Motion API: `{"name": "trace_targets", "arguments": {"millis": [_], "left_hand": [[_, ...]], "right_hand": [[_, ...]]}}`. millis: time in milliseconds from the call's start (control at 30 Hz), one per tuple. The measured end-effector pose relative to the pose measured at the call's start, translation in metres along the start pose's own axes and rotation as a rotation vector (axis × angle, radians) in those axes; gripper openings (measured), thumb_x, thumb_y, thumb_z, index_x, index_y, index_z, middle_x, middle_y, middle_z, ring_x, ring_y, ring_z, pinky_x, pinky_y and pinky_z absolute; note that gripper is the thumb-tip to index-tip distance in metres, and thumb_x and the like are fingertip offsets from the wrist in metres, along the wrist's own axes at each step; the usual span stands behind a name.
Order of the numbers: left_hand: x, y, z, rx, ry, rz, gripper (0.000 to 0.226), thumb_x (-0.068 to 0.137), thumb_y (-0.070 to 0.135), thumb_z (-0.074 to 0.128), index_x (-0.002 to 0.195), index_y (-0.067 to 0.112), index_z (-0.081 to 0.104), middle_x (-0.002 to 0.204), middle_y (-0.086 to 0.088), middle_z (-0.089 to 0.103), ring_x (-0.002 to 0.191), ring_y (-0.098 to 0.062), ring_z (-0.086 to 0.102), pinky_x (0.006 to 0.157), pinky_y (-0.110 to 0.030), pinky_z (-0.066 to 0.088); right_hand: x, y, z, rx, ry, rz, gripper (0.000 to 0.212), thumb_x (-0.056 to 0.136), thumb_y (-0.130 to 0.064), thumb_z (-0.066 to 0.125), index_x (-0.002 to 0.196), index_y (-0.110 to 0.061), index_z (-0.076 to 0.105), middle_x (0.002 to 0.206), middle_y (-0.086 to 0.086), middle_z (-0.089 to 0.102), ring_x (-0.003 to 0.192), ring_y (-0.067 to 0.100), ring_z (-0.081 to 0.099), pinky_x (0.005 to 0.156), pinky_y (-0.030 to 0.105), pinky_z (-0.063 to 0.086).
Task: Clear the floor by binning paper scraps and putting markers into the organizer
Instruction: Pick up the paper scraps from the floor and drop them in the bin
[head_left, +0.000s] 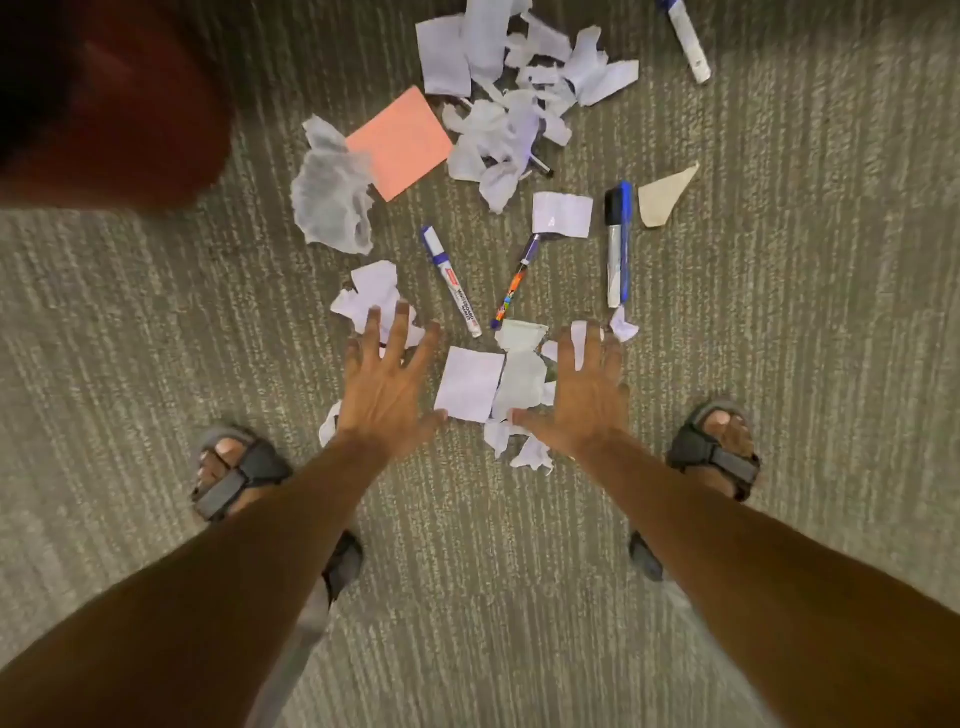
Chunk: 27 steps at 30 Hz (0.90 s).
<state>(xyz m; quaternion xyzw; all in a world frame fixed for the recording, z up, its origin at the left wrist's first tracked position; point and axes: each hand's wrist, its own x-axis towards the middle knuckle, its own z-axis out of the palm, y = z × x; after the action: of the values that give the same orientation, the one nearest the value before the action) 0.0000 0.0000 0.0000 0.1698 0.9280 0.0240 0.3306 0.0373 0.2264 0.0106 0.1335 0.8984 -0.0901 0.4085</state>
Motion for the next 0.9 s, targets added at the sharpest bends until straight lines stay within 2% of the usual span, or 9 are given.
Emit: {"name": "trace_targets", "arguments": {"millis": [133,233,300,400,500,600,700,800,900], "left_hand": [[0.018,-0.012,0.005,-0.004,-0.026,-0.068,0.114,0.059,0.060,0.077,0.149,0.029,0.013,0.163,-0.013,-0.008,0.147,-0.045,-0.001,0.111,-0.067,0.021],[0.024,-0.016,0.011,-0.005,-0.054,-0.070,0.104,0.065,0.049,0.080,0.146,0.030,0.018,0.163,-0.013,-0.006,0.147,-0.044,0.004,0.107,-0.065,0.034],[0.029,-0.019,0.012,0.013,-0.080,-0.071,0.093,0.072,0.042,0.079,0.145,0.027,0.024,0.162,-0.014,-0.001,0.145,-0.044,0.008,0.099,-0.061,0.045],[0.028,-0.017,0.010,0.025,-0.065,-0.045,0.071,0.080,0.030,0.074,0.140,0.021,0.037,0.157,-0.016,0.018,0.138,-0.042,0.022,0.090,-0.056,0.053],[0.026,-0.016,0.004,-0.007,-0.012,-0.006,0.057,0.082,0.004,0.067,0.135,0.011,0.048,0.145,-0.016,0.039,0.131,-0.036,0.035,0.088,-0.048,0.056],[0.027,-0.016,-0.003,-0.091,0.017,0.014,0.055,0.079,-0.009,0.059,0.131,0.008,0.053,0.131,-0.017,0.054,0.123,-0.034,0.048,0.089,-0.044,0.055],[0.019,-0.016,-0.016,-0.294,0.070,-0.040,0.050,0.077,-0.017,0.056,0.121,0.007,0.064,0.117,-0.017,0.064,0.101,-0.033,0.062,0.083,-0.040,0.056],[0.003,-0.012,-0.047,-0.589,0.146,-0.191,0.038,0.078,-0.013,0.060,0.109,0.006,0.071,0.104,-0.017,0.071,0.084,-0.027,0.067,0.078,-0.030,0.057],[-0.026,-0.006,-0.098,-0.861,0.258,-0.295,0.029,0.078,-0.007,0.059,0.094,0.009,0.076,0.092,-0.011,0.076,0.073,-0.020,0.068,0.064,-0.025,0.053]], "right_hand": [[0.018,-0.006,0.020,0.072,0.080,0.068,0.135,0.041,-0.097,0.051,0.150,-0.027,0.013,0.158,0.019,0.016,0.146,0.046,0.008,0.110,0.067,0.025],[0.021,-0.024,0.031,0.105,0.120,0.119,0.132,0.043,-0.096,0.052,0.150,-0.028,0.017,0.159,0.020,0.014,0.145,0.046,0.009,0.110,0.062,0.026],[0.019,-0.038,0.034,0.145,0.129,0.147,0.126,0.049,-0.088,0.063,0.150,-0.027,0.018,0.159,0.020,0.010,0.142,0.047,0.013,0.107,0.060,0.032],[0.016,-0.054,0.039,0.152,0.158,0.149,0.106,0.065,-0.065,0.075,0.148,-0.024,0.023,0.156,0.019,0.013,0.136,0.043,0.023,0.102,0.053,0.041],[0.015,-0.064,0.049,0.226,0.223,0.089,0.077,0.077,-0.042,0.077,0.140,-0.021,0.039,0.148,0.015,0.026,0.131,0.035,0.033,0.098,0.043,0.045],[0.013,-0.069,0.056,0.304,0.212,0.062,0.045,0.086,-0.018,0.069,0.129,-0.016,0.055,0.138,0.014,0.042,0.117,0.035,0.053,0.091,0.043,0.050],[0.008,-0.070,0.050,0.424,0.148,0.076,0.033,0.085,-0.003,0.062,0.116,-0.013,0.068,0.126,0.019,0.057,0.103,0.037,0.063,0.087,0.037,0.051],[-0.011,-0.071,0.028,0.564,0.195,0.122,0.022,0.079,-0.004,0.072,0.098,-0.013,0.074,0.102,0.015,0.072,0.091,0.031,0.067,0.076,0.025,0.047],[-0.045,-0.081,-0.015,0.782,0.247,0.170,0.017,0.076,-0.005,0.077,0.092,-0.010,0.075,0.091,0.011,0.074,0.080,0.025,0.068,0.073,0.026,0.053]]}}
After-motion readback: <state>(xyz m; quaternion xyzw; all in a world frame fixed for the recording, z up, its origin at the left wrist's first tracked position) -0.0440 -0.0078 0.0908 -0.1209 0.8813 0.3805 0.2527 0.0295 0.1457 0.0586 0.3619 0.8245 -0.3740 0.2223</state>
